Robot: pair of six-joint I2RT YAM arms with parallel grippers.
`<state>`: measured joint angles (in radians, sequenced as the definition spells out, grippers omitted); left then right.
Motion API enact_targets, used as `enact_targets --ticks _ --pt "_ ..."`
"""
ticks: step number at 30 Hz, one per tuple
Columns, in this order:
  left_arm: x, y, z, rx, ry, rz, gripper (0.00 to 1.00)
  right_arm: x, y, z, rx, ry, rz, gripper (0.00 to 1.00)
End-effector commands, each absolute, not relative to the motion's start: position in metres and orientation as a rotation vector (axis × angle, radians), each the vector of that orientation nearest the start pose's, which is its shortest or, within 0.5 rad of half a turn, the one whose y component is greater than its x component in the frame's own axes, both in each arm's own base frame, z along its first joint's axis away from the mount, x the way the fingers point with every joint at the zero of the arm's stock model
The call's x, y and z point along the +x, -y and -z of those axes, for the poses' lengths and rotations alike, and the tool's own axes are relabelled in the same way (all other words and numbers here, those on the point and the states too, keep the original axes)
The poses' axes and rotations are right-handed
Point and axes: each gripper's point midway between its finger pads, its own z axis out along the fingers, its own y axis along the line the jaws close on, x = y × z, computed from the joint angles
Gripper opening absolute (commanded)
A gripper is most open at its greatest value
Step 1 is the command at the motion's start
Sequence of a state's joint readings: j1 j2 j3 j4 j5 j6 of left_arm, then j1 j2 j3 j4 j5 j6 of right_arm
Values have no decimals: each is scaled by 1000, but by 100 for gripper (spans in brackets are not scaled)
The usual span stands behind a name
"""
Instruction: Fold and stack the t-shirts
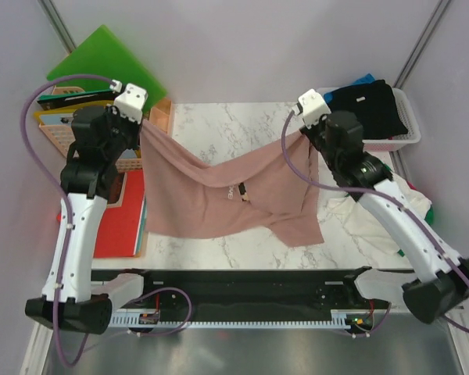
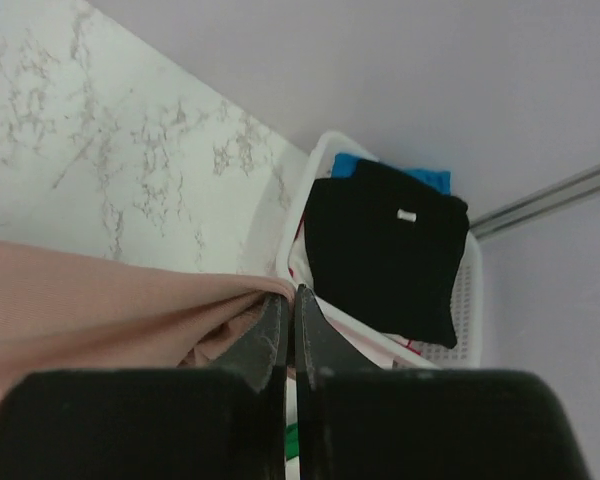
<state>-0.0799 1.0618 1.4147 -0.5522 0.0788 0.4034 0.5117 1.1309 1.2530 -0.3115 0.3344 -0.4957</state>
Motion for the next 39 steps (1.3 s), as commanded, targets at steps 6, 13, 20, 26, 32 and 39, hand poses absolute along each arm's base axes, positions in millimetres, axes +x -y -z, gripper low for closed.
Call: enact_targets --ticks 6,13,20,26,32,39 --pt "417 -5 -312 339 -1977 -289 71 490 -68 -322 -302 -1833 542 71" --pt "437 -27 -243 337 -2086 -401 91 516 -36 -273 -167 -1930 655 86" --pt "409 -26 -266 349 -2013 -384 92 460 -33 -257 -235 -2033 480 83" --pt "353 -3 -295 397 -1864 -246 92 379 -68 -189 -400 -2251 129 73" --pt "326 -19 -319 306 -1667 -354 92 329 -105 -98 -511 -2484 -199 73" --pt "312 -27 -340 238 -1571 -387 92 339 -123 -80 -498 -2549 -335 70"
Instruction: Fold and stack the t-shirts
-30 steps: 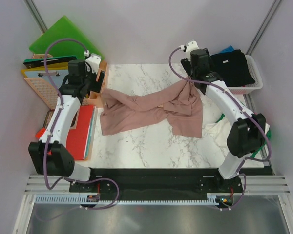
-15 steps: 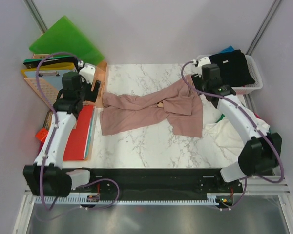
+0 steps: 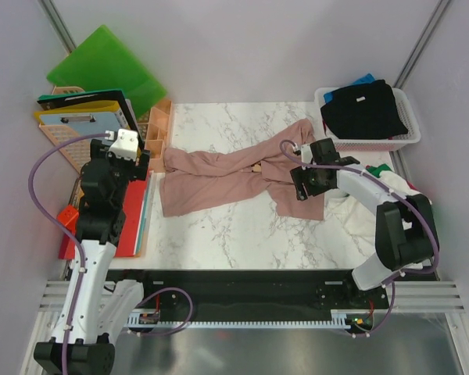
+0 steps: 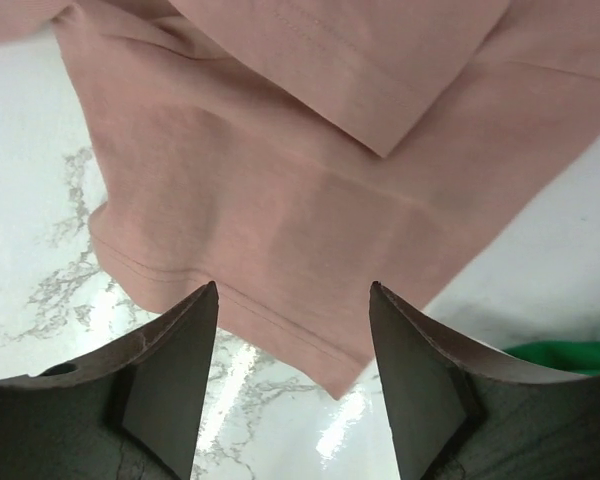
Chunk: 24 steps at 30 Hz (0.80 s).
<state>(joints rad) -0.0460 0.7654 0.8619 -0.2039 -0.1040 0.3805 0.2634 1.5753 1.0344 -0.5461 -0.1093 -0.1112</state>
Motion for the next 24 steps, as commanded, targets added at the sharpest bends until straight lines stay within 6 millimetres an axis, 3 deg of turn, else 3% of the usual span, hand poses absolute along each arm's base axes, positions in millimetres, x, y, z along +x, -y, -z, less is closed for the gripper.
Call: enact_targets --ticks 1,15,24 --pt "313 -27 -337 246 -1580 -389 92 345 -125 -77 -489 -2549 -338 69" --pt "310 -26 -324 306 -1613 -413 92 413 -109 -55 -393 -2558 -210 60" --pt "308 -28 -320 331 -1619 -436 92 428 -76 -52 -301 -2565 -166 58"
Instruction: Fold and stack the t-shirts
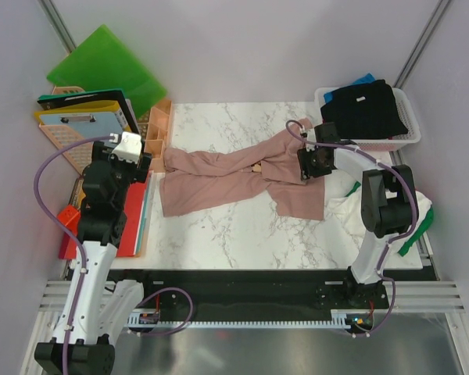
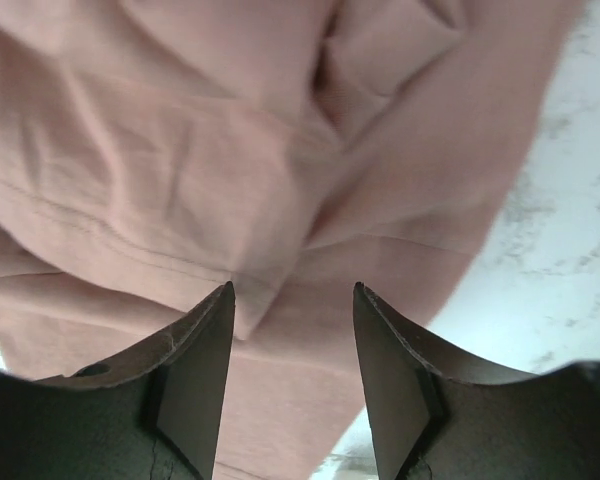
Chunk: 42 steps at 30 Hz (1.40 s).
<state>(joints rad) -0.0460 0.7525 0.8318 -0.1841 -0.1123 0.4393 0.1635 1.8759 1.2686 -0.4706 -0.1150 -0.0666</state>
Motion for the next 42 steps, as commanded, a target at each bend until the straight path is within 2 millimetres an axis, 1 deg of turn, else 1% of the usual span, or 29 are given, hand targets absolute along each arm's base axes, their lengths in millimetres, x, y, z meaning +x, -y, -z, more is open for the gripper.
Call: enact_targets --ticks 1,4,7,14,20,26,29,30,32,35,36,37,38,40,42 --pt "309 -27 -319 336 -1622 -429 92 428 -74 -51 -297 -2568 -171 58" --pt "313 -25 -317 328 -1629 -413 92 427 -75 -45 -291 -2581 -190 55" --pt "315 -24 -315 322 -1639 -400 92 426 -82 -40 -287 -2591 -239 52" --pt "317 -25 -306 324 -1656 -404 92 426 -90 -47 -296 -2570 -295 52" --pt "321 -24 -297 325 -1676 -398 92 426 -97 -46 -304 -2571 -329 52" --pt "324 -24 -291 327 -1688 -396 92 427 -104 -37 -316 -2591 -335 47" --pt "324 -25 -288 330 -1692 -399 92 429 -108 -35 -325 -2592 -333 43" --pt "324 -26 -288 329 -1691 -405 92 430 -110 -36 -325 -2589 -336 39" --pt "323 -27 -286 331 -1695 -413 92 431 -112 -36 -327 -2589 -339 36" --pt "322 -27 -285 331 -1690 -419 92 431 -114 -35 -329 -2591 -340 27" --pt "322 -27 -285 331 -1692 -419 92 431 -115 -35 -331 -2591 -340 16" --pt "322 -27 -285 330 -1692 -417 92 430 -114 -34 -334 -2592 -337 9" --pt "323 -27 -285 330 -1692 -417 92 430 -115 -36 -338 -2589 -337 0" --pt "323 -27 -284 329 -1696 -414 92 430 -115 -38 -345 -2583 -338 0" --pt "323 -26 -282 330 -1699 -411 92 430 -115 -45 -350 -2565 -338 0"
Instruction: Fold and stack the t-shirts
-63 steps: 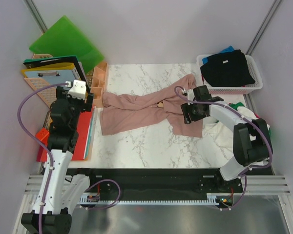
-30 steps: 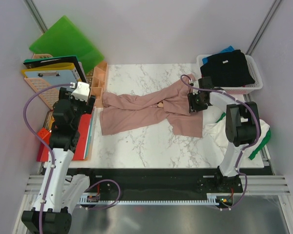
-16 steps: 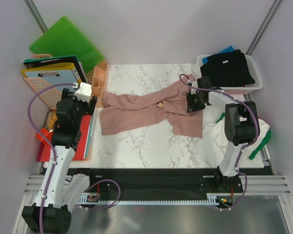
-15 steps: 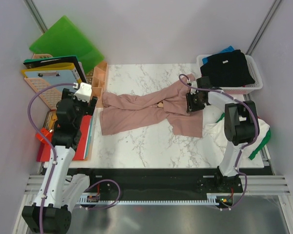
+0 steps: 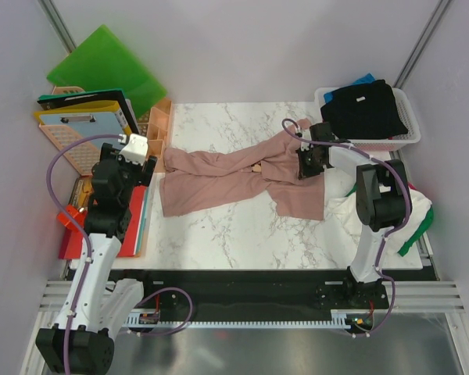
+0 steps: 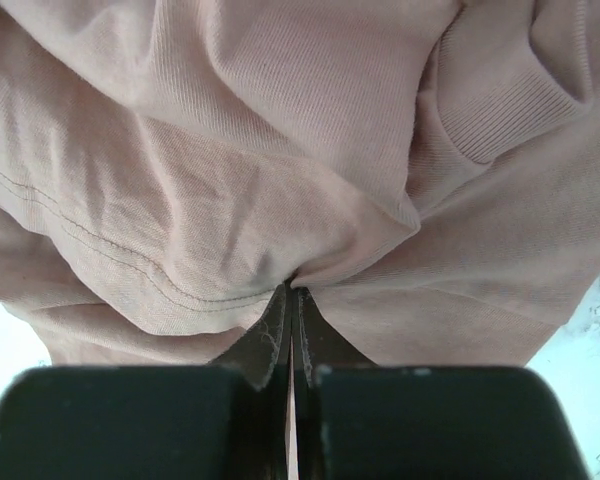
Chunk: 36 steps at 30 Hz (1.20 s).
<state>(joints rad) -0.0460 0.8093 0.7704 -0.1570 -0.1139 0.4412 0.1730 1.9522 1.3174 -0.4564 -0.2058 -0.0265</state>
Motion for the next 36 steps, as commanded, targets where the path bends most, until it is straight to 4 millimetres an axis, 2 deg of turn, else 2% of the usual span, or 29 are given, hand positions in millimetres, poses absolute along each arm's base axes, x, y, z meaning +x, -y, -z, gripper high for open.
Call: enact_targets --ticks 1,4,5,7,8,9,10,13,14,16,17,18,19,23,27,33,36 --pt "323 -26 -279 331 -1707 -409 92 430 -115 -49 -353 -2553 -340 0" --pt "323 -26 -274 336 -1717 -403 92 434 -115 -78 -358 -2483 -333 0" --pt "323 -26 -272 339 -1721 -404 92 436 -116 -99 -360 -2435 -335 0" --pt "323 -25 -267 347 -1732 -403 91 437 -117 -127 -361 -2377 -341 0" --pt "322 -25 -264 350 -1737 -401 91 436 -118 -159 -366 -2315 -345 0" --pt "323 -23 -261 360 -1743 -391 91 436 -118 -177 -367 -2278 -343 0" --pt "323 -21 -255 364 -1758 -376 91 434 -119 -212 -370 -2202 -339 0" --pt "324 -16 -238 383 -1800 -337 90 426 -117 -261 -363 -2104 -339 0" --pt "324 -15 -237 383 -1802 -330 90 421 -116 -293 -357 -2030 -336 0" --pt "323 -12 -231 378 -1815 -307 90 413 -115 -322 -348 -1963 -339 0" --pt "322 -11 -230 382 -1817 -296 90 404 -114 -347 -336 -1903 -344 0" --pt "322 -8 -229 388 -1815 -276 90 400 -113 -359 -328 -1873 -343 0" --pt "320 -6 -228 390 -1818 -263 90 391 -112 -380 -327 -1809 -338 0" --pt "314 5 -220 441 -1836 -202 90 374 -111 -408 -298 -1739 -369 0" --pt "314 19 -201 519 -1887 -116 90 364 -107 -414 -310 -1715 -346 0" --pt "320 39 -192 596 -1917 -19 89 351 -76 -442 -258 -1628 -171 0" --pt "324 47 -187 617 -1936 9 89 350 -79 -439 -267 -1642 -179 0"
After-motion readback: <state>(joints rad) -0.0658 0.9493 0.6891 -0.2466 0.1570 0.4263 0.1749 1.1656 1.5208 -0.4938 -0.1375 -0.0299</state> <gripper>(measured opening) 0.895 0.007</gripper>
